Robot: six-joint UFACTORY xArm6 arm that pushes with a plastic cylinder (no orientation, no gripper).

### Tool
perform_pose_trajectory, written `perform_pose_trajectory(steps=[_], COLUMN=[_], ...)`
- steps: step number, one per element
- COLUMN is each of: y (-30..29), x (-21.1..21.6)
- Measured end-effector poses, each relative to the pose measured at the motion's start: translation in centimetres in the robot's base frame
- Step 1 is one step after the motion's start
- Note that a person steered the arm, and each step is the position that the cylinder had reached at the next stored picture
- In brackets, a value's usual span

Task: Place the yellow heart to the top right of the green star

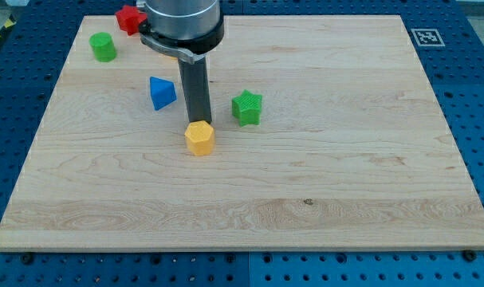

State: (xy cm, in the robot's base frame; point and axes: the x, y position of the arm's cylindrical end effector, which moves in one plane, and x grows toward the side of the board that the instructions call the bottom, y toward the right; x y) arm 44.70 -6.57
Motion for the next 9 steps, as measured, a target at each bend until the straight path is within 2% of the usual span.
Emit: perform_pose_trajectory(steps=[1,4,6,7,8,9], y=[-0.8,-0.5,-6.6,-10.9,-12.3,-11.9], x=[0.0,-10.4,-11.0,-13.1,-14.0,-17.0])
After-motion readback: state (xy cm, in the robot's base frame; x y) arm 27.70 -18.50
